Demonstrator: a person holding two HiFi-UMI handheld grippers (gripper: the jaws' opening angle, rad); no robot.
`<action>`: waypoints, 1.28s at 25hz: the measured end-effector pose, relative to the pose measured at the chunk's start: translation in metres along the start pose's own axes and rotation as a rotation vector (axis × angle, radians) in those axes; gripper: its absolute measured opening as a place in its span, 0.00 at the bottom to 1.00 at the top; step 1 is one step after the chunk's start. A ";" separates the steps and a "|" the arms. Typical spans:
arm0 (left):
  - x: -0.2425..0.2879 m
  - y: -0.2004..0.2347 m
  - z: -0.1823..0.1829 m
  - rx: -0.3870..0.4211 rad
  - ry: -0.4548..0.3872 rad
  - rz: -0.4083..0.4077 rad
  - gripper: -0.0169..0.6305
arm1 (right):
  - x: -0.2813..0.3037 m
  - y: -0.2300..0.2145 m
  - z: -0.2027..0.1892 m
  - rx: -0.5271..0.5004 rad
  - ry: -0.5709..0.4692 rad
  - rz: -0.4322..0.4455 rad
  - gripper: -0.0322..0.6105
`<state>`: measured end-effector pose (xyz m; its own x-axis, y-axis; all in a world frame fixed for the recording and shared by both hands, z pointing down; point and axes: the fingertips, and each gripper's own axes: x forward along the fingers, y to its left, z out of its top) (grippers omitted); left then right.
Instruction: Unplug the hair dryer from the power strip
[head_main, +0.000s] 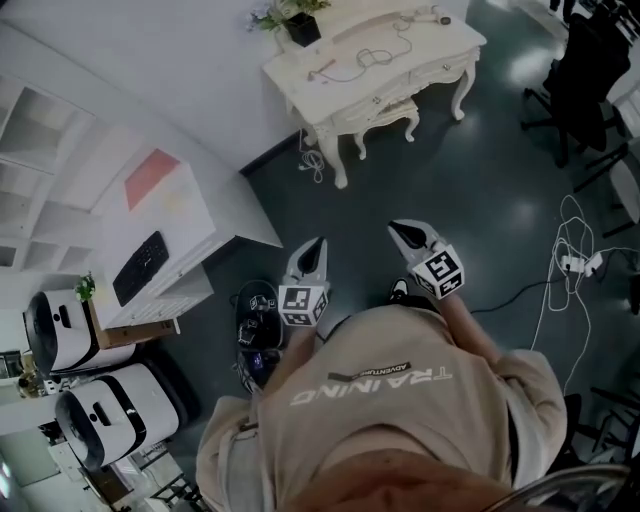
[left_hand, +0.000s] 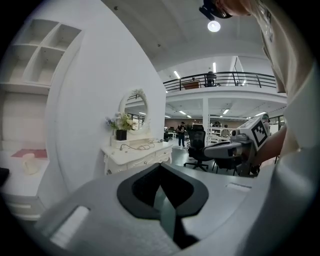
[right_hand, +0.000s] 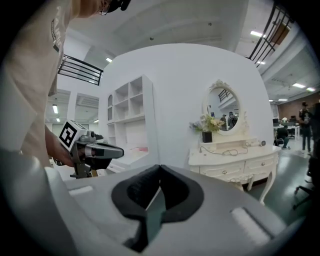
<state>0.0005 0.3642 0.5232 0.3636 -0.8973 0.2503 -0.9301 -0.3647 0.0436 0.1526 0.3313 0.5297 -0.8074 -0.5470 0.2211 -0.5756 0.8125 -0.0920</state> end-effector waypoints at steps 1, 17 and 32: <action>0.009 -0.004 0.001 -0.001 0.005 0.004 0.04 | 0.000 -0.011 -0.002 0.003 -0.002 0.005 0.06; 0.106 -0.006 -0.013 -0.098 0.076 0.020 0.04 | 0.051 -0.110 -0.029 0.054 0.057 0.081 0.06; 0.204 0.138 0.028 -0.017 -0.006 -0.135 0.04 | 0.177 -0.135 0.049 -0.015 0.061 -0.062 0.06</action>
<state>-0.0519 0.1243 0.5530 0.4857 -0.8419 0.2351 -0.8735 -0.4781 0.0924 0.0811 0.1151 0.5341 -0.7607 -0.5835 0.2844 -0.6219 0.7806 -0.0621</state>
